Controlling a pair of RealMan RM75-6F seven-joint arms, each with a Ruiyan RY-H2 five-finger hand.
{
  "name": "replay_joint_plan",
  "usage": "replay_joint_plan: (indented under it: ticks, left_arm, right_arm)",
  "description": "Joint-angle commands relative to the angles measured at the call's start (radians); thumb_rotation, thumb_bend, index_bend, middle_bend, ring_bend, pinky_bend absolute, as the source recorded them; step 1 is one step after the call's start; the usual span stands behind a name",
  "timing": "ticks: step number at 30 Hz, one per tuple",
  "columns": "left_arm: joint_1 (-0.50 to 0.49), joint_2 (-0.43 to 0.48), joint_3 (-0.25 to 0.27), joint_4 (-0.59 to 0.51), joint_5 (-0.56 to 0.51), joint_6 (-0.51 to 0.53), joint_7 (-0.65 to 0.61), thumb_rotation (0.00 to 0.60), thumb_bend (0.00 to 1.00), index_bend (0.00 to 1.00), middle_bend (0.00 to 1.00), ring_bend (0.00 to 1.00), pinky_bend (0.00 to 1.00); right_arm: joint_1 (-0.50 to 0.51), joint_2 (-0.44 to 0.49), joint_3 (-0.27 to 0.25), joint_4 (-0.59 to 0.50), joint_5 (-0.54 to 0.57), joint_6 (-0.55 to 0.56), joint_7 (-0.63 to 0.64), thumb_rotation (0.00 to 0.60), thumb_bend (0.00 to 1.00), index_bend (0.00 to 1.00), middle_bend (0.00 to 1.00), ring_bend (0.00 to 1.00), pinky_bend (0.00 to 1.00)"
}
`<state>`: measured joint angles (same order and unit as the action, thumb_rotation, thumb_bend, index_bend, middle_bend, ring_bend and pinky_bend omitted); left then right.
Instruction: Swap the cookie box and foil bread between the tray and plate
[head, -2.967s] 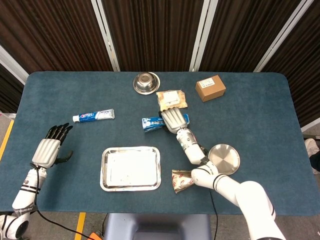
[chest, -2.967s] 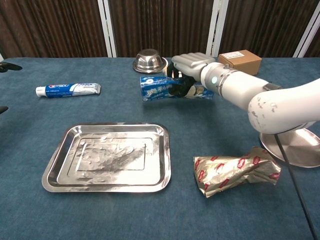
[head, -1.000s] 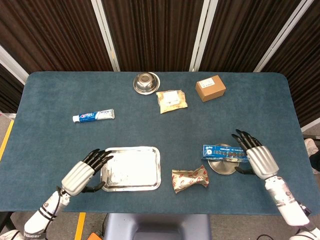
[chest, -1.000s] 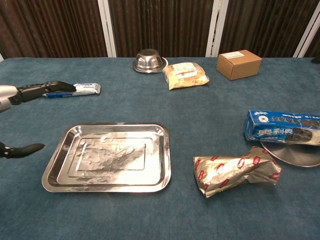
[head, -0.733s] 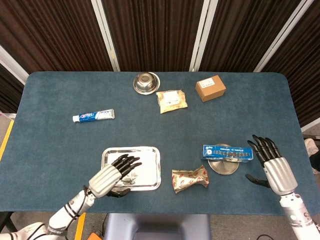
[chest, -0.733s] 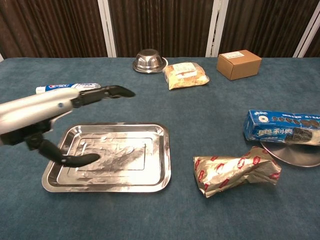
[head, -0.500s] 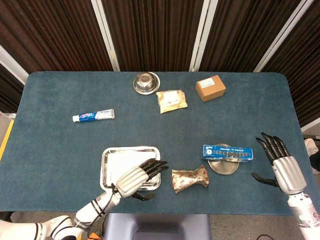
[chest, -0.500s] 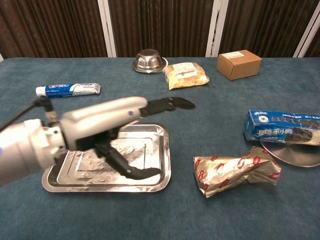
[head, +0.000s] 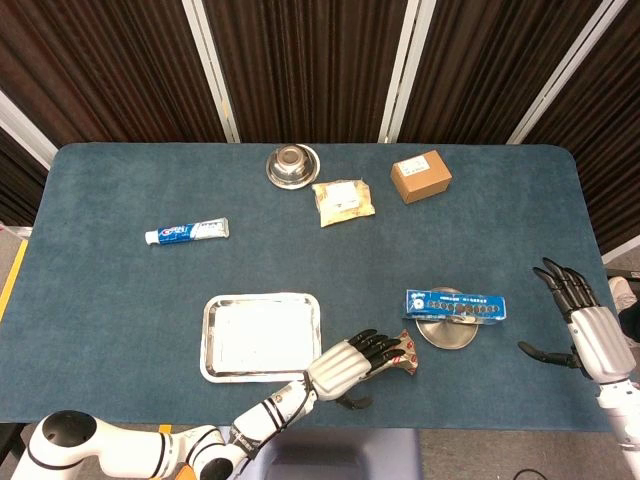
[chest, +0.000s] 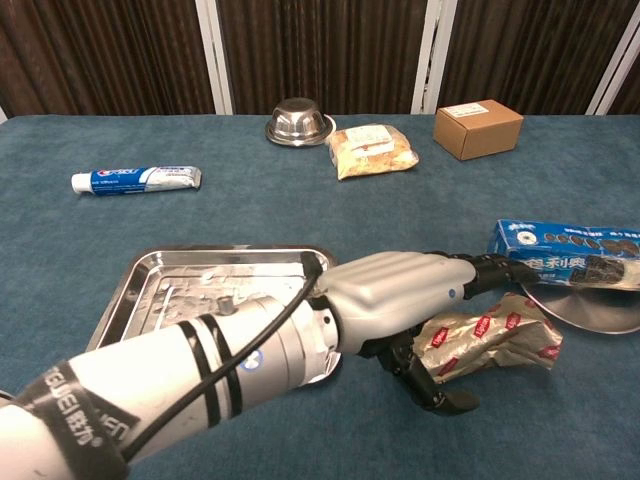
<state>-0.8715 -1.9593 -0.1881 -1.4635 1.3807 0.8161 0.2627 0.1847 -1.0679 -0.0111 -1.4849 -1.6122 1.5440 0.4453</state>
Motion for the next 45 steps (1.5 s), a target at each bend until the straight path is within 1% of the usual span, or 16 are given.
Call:
replay_joint_plan:
  ticks: [1, 3, 6, 10, 12, 13, 15, 18, 20, 21, 26, 29, 33, 37, 40, 45]
  left_arm:
    - [-0.028, -0.081, 0.006, 0.109, 0.003, 0.025, 0.037, 0.6, 0.28, 0.0, 0.0, 0.0, 0.01]
    - [-0.034, -0.102, 0.007, 0.148, -0.003, 0.021, 0.041, 0.6, 0.28, 0.0, 0.0, 0.0, 0.02]
    - [-0.044, -0.124, 0.013, 0.215, -0.013, 0.011, 0.068, 0.6, 0.29, 0.0, 0.0, 0.0, 0.08]
    - [-0.043, -0.153, 0.019, 0.275, -0.018, 0.022, 0.074, 0.6, 0.31, 0.0, 0.0, 0.01, 0.23]
    - [-0.042, -0.163, 0.019, 0.297, -0.021, 0.025, 0.071, 0.6, 0.32, 0.01, 0.02, 0.08, 0.32]
    - [-0.039, -0.169, 0.017, 0.302, -0.018, 0.036, 0.061, 0.6, 0.34, 0.07, 0.08, 0.16, 0.4]
    - [-0.029, -0.182, 0.015, 0.313, -0.005, 0.068, 0.027, 0.6, 0.38, 0.28, 0.3, 0.38, 0.6]
    - [-0.025, -0.186, 0.017, 0.32, 0.003, 0.08, 0.006, 0.6, 0.43, 0.47, 0.49, 0.56, 0.76]
    - [-0.018, -0.19, 0.019, 0.327, 0.019, 0.104, -0.017, 0.6, 0.49, 0.63, 0.66, 0.72, 0.89]
    - [-0.012, -0.19, 0.013, 0.325, 0.048, 0.151, -0.044, 0.6, 0.5, 0.66, 0.68, 0.74, 0.92]
    - [-0.006, -0.135, 0.024, 0.311, 0.165, 0.276, -0.13, 0.6, 0.53, 0.71, 0.71, 0.77, 0.95]
    - [0.023, -0.044, 0.037, 0.253, 0.193, 0.326, -0.149, 0.6, 0.54, 0.71, 0.71, 0.77, 0.95]
    - [0.098, 0.124, 0.093, 0.196, 0.227, 0.402, -0.201, 0.6, 0.53, 0.71, 0.7, 0.77, 0.95]
    - [0.179, 0.24, 0.172, 0.192, 0.235, 0.446, -0.278, 0.6, 0.53, 0.68, 0.66, 0.75, 0.92]
    - [0.232, 0.259, 0.219, 0.222, 0.251, 0.49, -0.335, 0.6, 0.51, 0.64, 0.63, 0.72, 0.9]
    - [0.265, 0.233, 0.247, 0.304, 0.271, 0.514, -0.404, 0.6, 0.5, 0.58, 0.57, 0.66, 0.84]
  right_arm:
    - [-0.005, 0.007, 0.004, 0.005, -0.007, 0.004, 0.011, 0.6, 0.2, 0.0, 0.0, 0.0, 0.1]
    - [-0.005, 0.008, 0.003, 0.005, -0.012, 0.001, 0.014, 0.6, 0.2, 0.0, 0.0, 0.0, 0.1]
    - [-0.007, 0.014, 0.002, 0.002, -0.017, -0.003, 0.023, 0.6, 0.2, 0.0, 0.0, 0.0, 0.1]
    - [-0.01, 0.018, 0.006, 0.0, -0.016, -0.007, 0.024, 0.6, 0.2, 0.0, 0.0, 0.0, 0.1]
    - [-0.011, 0.019, 0.007, -0.002, -0.017, -0.009, 0.022, 0.6, 0.2, 0.0, 0.0, 0.0, 0.1]
    - [-0.011, 0.019, 0.007, -0.003, -0.018, -0.009, 0.021, 0.6, 0.2, 0.0, 0.0, 0.0, 0.1]
    - [-0.013, 0.02, 0.008, -0.005, -0.019, -0.009, 0.017, 0.6, 0.2, 0.0, 0.0, 0.0, 0.1]
    - [-0.014, 0.02, 0.009, -0.006, -0.02, -0.01, 0.015, 0.6, 0.2, 0.0, 0.0, 0.0, 0.1]
    - [-0.014, 0.019, 0.01, -0.007, -0.02, -0.012, 0.011, 0.6, 0.2, 0.0, 0.0, 0.0, 0.1]
    - [-0.012, 0.017, 0.007, -0.008, -0.024, -0.019, 0.005, 0.6, 0.2, 0.0, 0.0, 0.0, 0.1]
    - [-0.009, 0.015, 0.001, -0.018, -0.039, -0.032, -0.014, 0.6, 0.2, 0.0, 0.0, 0.0, 0.1]
    - [-0.011, 0.016, -0.001, -0.022, -0.048, -0.029, -0.024, 0.6, 0.2, 0.0, 0.0, 0.0, 0.1]
    - [-0.013, 0.013, -0.005, -0.03, -0.055, -0.033, -0.047, 0.6, 0.2, 0.0, 0.0, 0.0, 0.1]
    - [-0.013, 0.009, -0.009, -0.039, -0.06, -0.042, -0.073, 0.6, 0.2, 0.0, 0.0, 0.0, 0.1]
    - [-0.013, 0.005, -0.01, -0.048, -0.061, -0.048, -0.094, 0.6, 0.2, 0.0, 0.0, 0.0, 0.1]
    - [-0.012, -0.002, -0.017, -0.06, -0.069, -0.062, -0.12, 0.6, 0.2, 0.0, 0.0, 0.0, 0.1]
